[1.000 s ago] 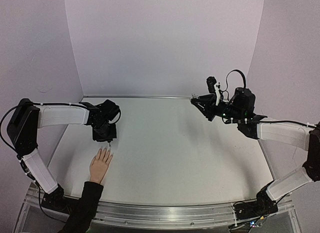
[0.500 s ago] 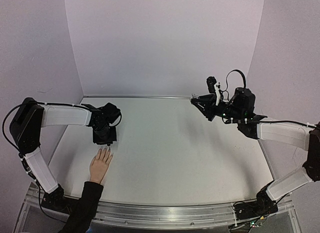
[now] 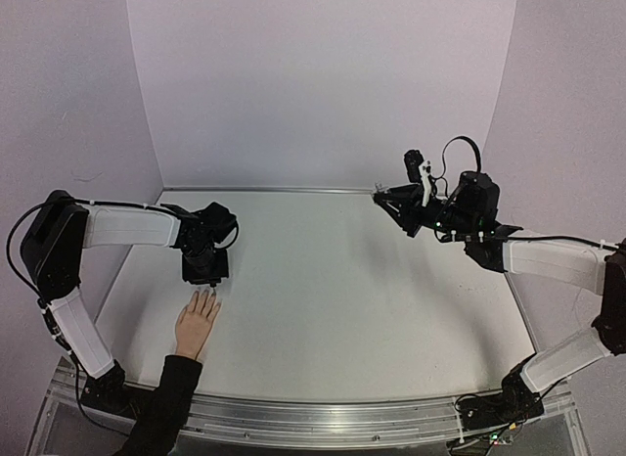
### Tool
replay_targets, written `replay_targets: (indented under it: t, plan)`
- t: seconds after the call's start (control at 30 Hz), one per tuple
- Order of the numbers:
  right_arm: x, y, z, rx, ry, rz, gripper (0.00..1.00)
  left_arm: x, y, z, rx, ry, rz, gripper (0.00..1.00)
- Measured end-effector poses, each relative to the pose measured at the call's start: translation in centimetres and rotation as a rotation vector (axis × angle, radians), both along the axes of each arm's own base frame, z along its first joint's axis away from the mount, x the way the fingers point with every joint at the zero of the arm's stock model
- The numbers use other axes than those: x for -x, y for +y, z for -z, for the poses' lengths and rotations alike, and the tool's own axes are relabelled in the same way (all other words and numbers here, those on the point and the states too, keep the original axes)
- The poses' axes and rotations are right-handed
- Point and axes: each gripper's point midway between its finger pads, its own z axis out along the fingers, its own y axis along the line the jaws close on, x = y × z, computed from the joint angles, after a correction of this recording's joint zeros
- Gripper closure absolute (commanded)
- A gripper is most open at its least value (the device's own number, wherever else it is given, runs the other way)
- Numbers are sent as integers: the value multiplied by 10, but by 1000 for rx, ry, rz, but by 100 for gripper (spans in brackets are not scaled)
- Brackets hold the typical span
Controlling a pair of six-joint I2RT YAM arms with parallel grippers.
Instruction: Paint the nails
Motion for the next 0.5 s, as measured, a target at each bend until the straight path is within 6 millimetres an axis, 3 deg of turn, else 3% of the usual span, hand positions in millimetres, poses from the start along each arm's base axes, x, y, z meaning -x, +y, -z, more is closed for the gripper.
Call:
replay_targets:
  t: [0.5]
  plan:
    - [0,0,0,0,0,-2,100,1,2,11,-22,24,1,100]
